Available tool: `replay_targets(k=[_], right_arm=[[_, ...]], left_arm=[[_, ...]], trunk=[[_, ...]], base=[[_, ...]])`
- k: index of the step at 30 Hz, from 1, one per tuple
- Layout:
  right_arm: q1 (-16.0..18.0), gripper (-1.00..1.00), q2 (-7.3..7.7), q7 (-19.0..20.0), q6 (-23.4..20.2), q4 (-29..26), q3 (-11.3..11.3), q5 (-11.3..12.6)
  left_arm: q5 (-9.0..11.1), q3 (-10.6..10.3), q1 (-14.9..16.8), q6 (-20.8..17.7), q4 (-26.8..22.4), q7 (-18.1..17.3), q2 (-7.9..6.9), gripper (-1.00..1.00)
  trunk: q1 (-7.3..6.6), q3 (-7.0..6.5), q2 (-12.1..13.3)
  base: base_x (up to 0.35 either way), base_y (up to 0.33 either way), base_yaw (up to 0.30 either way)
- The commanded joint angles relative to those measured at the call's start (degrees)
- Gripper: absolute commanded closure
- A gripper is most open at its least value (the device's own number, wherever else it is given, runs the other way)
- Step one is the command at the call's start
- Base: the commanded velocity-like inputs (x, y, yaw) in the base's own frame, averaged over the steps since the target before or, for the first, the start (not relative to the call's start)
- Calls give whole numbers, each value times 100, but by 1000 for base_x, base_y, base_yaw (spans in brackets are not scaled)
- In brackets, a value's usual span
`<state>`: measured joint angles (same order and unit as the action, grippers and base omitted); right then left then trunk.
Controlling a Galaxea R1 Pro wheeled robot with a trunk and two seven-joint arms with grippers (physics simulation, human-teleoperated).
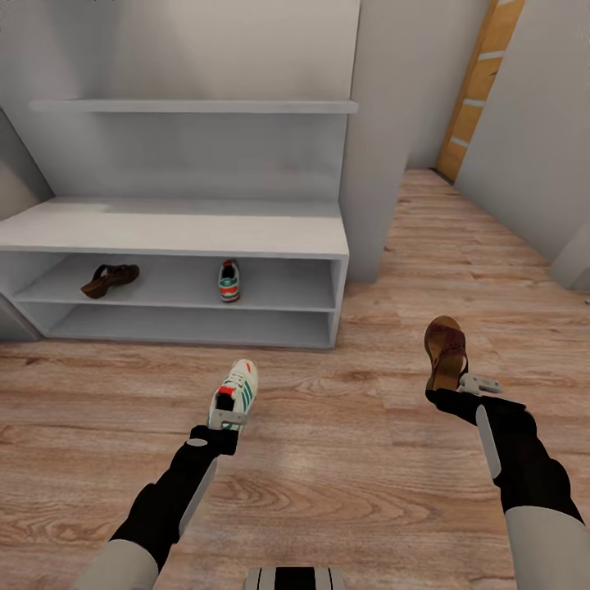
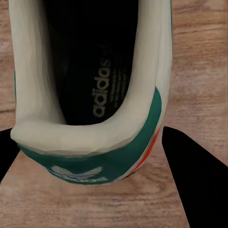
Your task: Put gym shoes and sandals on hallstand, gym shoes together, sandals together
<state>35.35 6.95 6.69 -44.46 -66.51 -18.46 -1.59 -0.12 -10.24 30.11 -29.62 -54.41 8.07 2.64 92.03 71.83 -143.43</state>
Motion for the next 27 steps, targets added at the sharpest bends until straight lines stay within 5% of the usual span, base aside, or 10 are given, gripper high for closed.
replay_targets(k=[1,10,14,27], right_arm=[[-1,100,0,-19,-1,1,0,19],[5,100,4,-19,-1,0,0,19],[1,100,5,-19,-1,1,0,19],[2,100,2,-19,-1,-1,0,19]], left_arm=[[10,-3,34,-5,1,3,0,100],[37,-13,878,-73,11,2,32,100],[52,-14,1254,-100,16,2,179,100],[60,2,1672,-297,62,5,428,100]], trunk=[[0,-9,0],[0,-90,0],[0,-126,0],[0,-214,0]], base=[[0,0,0],[0,0,0],[0,0,0],[0,0,0]])
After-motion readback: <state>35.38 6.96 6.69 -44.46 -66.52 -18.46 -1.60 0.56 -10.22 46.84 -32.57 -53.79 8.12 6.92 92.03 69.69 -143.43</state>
